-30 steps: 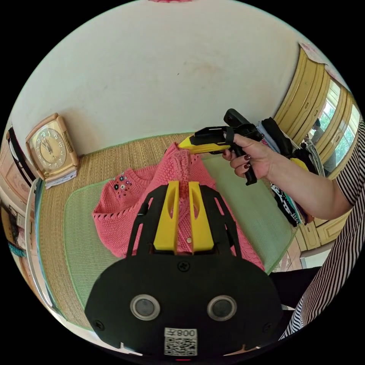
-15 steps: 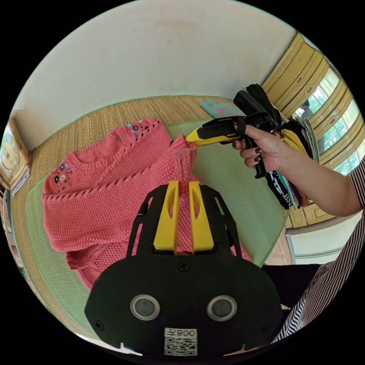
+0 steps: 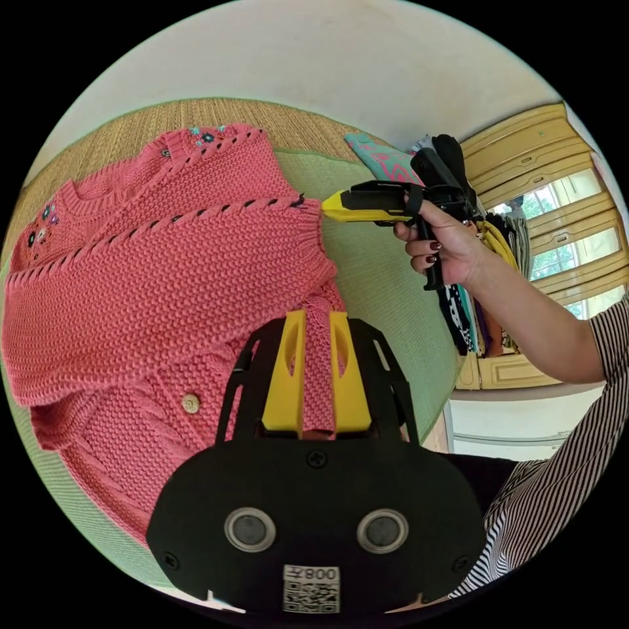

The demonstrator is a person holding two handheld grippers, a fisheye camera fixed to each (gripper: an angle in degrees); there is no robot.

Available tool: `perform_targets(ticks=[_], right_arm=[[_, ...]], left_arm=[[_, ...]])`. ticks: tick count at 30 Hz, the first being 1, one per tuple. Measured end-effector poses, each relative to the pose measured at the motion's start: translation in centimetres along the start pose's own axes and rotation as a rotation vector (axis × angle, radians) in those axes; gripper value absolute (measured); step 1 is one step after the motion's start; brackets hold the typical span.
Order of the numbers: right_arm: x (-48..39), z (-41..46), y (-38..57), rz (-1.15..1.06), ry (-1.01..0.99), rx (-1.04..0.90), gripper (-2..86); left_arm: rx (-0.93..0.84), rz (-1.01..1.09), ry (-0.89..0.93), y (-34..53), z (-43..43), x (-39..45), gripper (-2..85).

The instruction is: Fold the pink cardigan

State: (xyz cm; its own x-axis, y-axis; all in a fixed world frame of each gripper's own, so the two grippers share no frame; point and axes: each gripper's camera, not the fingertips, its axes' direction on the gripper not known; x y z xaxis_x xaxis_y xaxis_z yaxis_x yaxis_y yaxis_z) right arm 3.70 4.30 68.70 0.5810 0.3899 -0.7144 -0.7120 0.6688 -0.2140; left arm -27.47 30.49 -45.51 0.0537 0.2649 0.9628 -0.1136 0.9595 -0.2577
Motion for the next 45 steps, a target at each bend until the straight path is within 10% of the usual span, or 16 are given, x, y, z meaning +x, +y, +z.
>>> perform_targets(ticks=[14,25,45], right_arm=[[-9.5,7.4,2.1,-0.311,0.019,-0.127,0.8],[-21.7,24.6,7.1,-0.931,0.569,-0.368,7.1],[-21.3,23.2,6.2,-0.771,0.374,-0.390,0.9]], left_arm=[[0.292,-0.497,-0.284,5.3,-13.5,-13.2,2.8],[0.168,-0.517,-0.393,5.1,-13.9,-16.1,2.9],[0.359,-0.724,-0.089,7.1,-18.7,-25.6,0.2]])
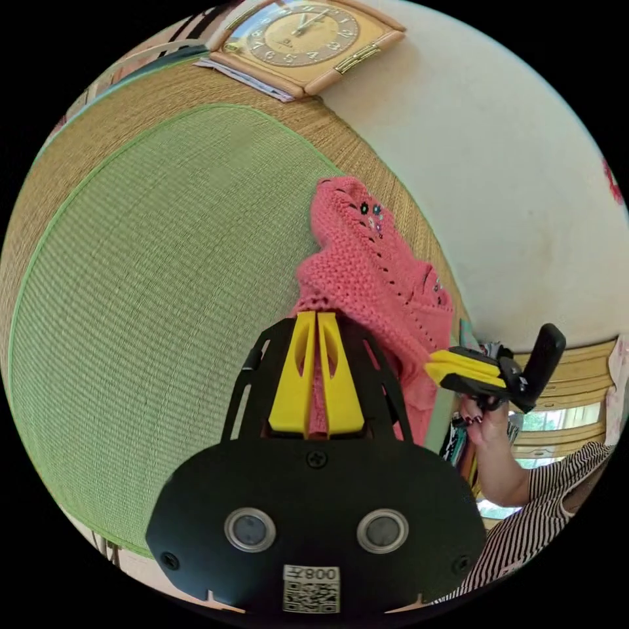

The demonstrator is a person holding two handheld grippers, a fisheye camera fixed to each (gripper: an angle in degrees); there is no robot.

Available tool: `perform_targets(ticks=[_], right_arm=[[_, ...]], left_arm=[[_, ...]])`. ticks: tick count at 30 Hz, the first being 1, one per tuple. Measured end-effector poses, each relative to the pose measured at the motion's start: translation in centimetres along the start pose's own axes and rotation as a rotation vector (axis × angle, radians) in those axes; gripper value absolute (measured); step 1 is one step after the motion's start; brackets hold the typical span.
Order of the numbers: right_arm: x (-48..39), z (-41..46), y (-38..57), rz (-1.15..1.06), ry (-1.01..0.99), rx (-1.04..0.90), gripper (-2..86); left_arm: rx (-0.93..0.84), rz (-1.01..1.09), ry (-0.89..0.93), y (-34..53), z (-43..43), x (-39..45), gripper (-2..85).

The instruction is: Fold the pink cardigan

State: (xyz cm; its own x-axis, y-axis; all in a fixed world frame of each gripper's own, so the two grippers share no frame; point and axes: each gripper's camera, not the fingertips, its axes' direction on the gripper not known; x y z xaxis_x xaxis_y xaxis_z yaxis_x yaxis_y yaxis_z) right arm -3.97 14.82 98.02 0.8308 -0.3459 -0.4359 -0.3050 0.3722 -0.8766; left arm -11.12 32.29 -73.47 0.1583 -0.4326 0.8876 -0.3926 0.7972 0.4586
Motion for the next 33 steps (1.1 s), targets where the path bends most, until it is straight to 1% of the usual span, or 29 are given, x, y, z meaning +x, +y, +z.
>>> perform_targets(ticks=[3,6,8,10,11,12,13,15,17,18,19,22,24,26,28,30,33], right_arm=[[0.7,-0.5,1.6,0.087,-0.044,0.042,0.1],[2.2,-1.7,4.3,0.201,-0.043,0.088,-0.2],[3.4,-1.9,6.0,0.283,0.015,0.086,-0.2],[5.1,-0.7,7.9,0.349,0.075,0.023,0.0],[5.7,-0.1,8.3,0.382,0.081,-0.007,0.0],[6.6,0.6,8.9,0.437,0.025,-0.030,0.1],[6.9,0.2,9.4,0.441,-0.064,0.022,0.2],[6.9,-0.9,10.0,0.458,-0.076,0.074,0.6],[6.6,-2.5,10.6,0.468,0.000,0.120,1.1],[6.4,-3.4,10.9,0.481,0.080,0.133,1.7],[6.4,-4.0,11.1,0.492,0.163,0.131,2.8],[6.8,-4.8,11.7,0.520,0.323,0.111,6.9],[7.3,-4.4,12.0,0.524,0.352,0.082,8.0],[7.9,-3.3,12.2,0.517,0.330,0.031,8.4],[8.4,-1.6,12.2,0.497,0.304,-0.034,7.0],[8.4,-1.2,12.0,0.482,0.331,-0.073,5.0],[7.9,-3.1,11.9,0.443,0.385,-0.048,3.8]], left_arm=[[0.050,0.022,-0.035,0.6,-2.6,-0.1,0.2],[0.091,0.136,-0.015,-0.4,-4.0,1.2,0.2],[0.051,0.229,-0.064,-2.3,-3.0,2.4,0.2],[0.010,0.238,-0.094,-3.7,-1.3,2.3,0.1],[-0.066,0.228,-0.121,-4.6,0.3,1.6,0.1],[-0.104,0.234,-0.136,-4.9,1.1,1.2,0.1],[-0.074,0.247,-0.109,-5.0,1.2,0.7,0.1],[-0.077,0.208,-0.068,-5.3,0.8,0.1,0.1],[-0.032,0.237,-0.060,-5.2,-0.5,0.7,0.2],[-0.027,0.253,-0.060,-5.1,-0.7,0.9,0.2],[-0.035,0.274,-0.061,-5.2,-0.7,1.2,0.2],[-0.060,0.305,-0.095,-5.6,0.0,1.6,0.2],[-0.064,0.309,-0.092,-5.9,0.6,1.7,0.2],[-0.074,0.310,-0.084,-6.3,1.4,1.7,0.2],[-0.082,0.309,-0.095,-6.5,2.0,1.7,0.2],[-0.081,0.316,-0.086,-6.8,2.2,1.9,0.2],[-0.036,0.362,-0.070,-7.3,1.8,2.7,0.2]])
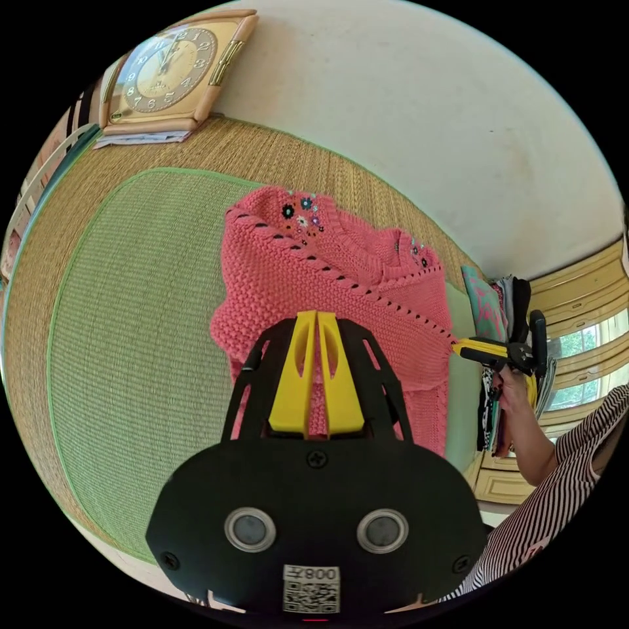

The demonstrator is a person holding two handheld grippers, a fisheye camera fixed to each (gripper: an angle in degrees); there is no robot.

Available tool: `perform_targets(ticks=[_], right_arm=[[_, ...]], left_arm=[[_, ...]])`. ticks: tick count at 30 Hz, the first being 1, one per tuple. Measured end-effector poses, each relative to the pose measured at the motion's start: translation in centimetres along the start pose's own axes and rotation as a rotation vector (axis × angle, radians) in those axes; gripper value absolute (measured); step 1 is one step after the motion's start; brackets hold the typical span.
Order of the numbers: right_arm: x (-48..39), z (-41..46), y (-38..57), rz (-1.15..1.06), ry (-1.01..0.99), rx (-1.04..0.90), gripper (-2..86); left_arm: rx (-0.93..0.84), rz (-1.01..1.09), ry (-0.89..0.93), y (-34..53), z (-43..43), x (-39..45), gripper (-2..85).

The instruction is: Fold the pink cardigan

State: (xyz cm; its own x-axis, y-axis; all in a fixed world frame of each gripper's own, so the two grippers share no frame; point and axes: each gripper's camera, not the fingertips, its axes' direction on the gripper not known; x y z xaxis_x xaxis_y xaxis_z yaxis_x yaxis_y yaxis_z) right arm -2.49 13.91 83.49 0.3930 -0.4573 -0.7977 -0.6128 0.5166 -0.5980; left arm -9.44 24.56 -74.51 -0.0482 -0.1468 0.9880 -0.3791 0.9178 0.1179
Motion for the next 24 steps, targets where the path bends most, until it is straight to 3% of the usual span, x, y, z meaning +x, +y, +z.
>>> perform_targets(ticks=[5,9,13,16,21,22,24], right_arm=[[4.0,2.4,-0.5,0.091,-0.134,-0.005,3.5],[5.8,3.3,-0.5,0.130,-0.235,0.000,4.4],[5.6,1.5,0.9,0.166,-0.126,0.096,3.4],[4.3,2.0,0.1,0.119,-0.143,0.147,2.7],[1.6,10.0,-2.2,-0.010,-0.072,-0.071,1.9],[1.6,10.3,-1.7,-0.007,-0.044,0.014,1.6],[2.2,10.9,-1.6,0.012,-0.069,-0.002,1.3]], left_arm=[[-0.103,-0.013,-0.053,-1.3,4.1,-1.3,0.2],[-0.070,-0.068,0.018,-1.2,4.3,-2.4,0.2],[0.011,-0.019,-0.027,-1.0,3.1,-2.0,0.3],[-0.038,-0.038,-0.084,-1.5,5.1,-3.1,0.3],[-0.044,0.022,-0.126,-1.8,8.0,-3.4,0.3],[-0.051,0.022,-0.139,-1.9,8.3,-3.4,0.3],[-0.062,0.018,-0.135,-2.1,8.7,-3.7,0.4]])
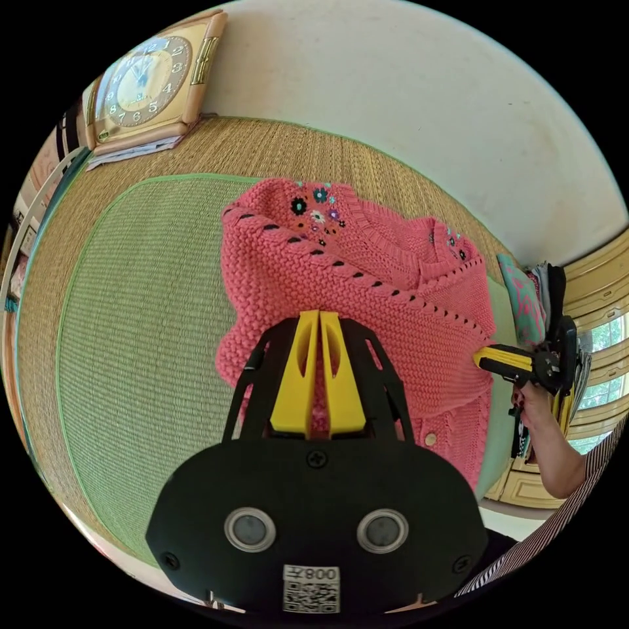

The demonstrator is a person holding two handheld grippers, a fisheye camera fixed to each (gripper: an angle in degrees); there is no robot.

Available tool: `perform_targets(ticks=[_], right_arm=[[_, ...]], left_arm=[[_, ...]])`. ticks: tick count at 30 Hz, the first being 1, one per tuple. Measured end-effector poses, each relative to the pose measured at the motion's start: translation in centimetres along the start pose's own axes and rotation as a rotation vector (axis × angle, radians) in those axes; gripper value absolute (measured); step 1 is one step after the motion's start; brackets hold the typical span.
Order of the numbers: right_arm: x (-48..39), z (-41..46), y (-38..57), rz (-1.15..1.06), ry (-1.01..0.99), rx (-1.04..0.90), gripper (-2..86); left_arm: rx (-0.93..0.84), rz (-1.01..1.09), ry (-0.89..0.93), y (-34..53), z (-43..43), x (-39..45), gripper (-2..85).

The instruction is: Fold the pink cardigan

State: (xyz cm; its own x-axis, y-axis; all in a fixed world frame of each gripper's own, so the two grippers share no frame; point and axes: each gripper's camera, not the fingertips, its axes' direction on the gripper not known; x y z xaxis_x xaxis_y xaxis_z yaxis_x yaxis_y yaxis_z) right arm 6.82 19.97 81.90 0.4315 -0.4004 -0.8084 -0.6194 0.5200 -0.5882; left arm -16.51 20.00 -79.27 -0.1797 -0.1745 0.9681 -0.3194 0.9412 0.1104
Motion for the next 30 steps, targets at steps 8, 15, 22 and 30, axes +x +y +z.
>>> perform_targets(ticks=[8,15,22,30], right_arm=[[4.1,2.3,-0.5,0.078,-0.136,-0.017,0.4],[7.1,1.1,3.2,0.173,-0.215,0.063,0.1],[8.5,4.7,10.4,0.288,-0.363,-0.152,0.5],[10.4,9.0,16.6,0.447,-0.503,-0.329,3.7]], left_arm=[[0.075,-0.087,0.187,2.0,-1.9,-1.6,0.3],[-0.075,-0.250,0.224,8.0,-1.1,-4.1,0.4],[-0.337,-0.337,0.155,14.5,-0.7,-5.9,1.0],[-0.530,-0.487,0.173,19.9,1.3,-8.3,5.2]])
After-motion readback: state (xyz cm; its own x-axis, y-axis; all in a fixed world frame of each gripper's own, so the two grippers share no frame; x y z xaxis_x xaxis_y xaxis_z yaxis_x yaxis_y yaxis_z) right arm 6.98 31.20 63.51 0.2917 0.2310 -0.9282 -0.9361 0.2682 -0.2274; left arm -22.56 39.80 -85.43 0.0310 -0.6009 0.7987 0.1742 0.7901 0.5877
